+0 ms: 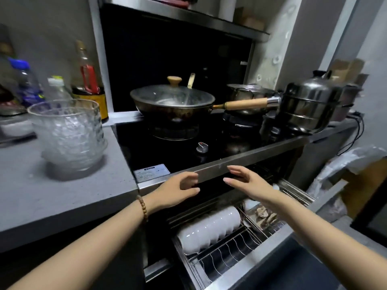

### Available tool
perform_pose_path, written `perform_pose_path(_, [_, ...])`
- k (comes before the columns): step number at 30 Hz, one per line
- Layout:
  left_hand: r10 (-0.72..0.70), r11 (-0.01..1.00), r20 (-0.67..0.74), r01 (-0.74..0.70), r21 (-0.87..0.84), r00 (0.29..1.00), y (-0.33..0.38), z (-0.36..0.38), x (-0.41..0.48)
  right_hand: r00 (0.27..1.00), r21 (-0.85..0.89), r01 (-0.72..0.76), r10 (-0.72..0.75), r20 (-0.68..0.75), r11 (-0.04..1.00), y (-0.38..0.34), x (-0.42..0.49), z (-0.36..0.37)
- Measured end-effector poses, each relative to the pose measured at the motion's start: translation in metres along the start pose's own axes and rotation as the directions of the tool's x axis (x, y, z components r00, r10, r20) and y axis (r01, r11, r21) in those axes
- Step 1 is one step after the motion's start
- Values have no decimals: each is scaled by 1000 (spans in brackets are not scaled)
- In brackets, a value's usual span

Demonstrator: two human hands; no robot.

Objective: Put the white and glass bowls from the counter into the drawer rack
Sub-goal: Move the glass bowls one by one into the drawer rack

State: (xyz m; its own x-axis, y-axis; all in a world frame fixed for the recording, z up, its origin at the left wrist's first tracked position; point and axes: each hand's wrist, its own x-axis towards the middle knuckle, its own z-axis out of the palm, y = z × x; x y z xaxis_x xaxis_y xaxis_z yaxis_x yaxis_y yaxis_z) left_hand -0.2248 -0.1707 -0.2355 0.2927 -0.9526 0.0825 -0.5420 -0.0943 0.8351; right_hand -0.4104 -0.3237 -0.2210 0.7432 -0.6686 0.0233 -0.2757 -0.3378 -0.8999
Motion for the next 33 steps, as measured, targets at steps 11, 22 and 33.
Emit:
perform_pose_path(11, [222, 971, -349, -176, 158, 910, 85, -164, -81, 917, -9, 368, -361, 170, 930, -161, 25, 64])
perform_pose_path(22, [126, 960, -567, 45, 278, 814, 33, -265, -134, 841, -2, 484, -465, 276, 875, -236, 60, 157])
perform_pose_path(33, [-40, 971, -551, 163, 176, 833, -24, -274, -116, 819, -14, 530, -508, 266, 848, -246, 95, 209])
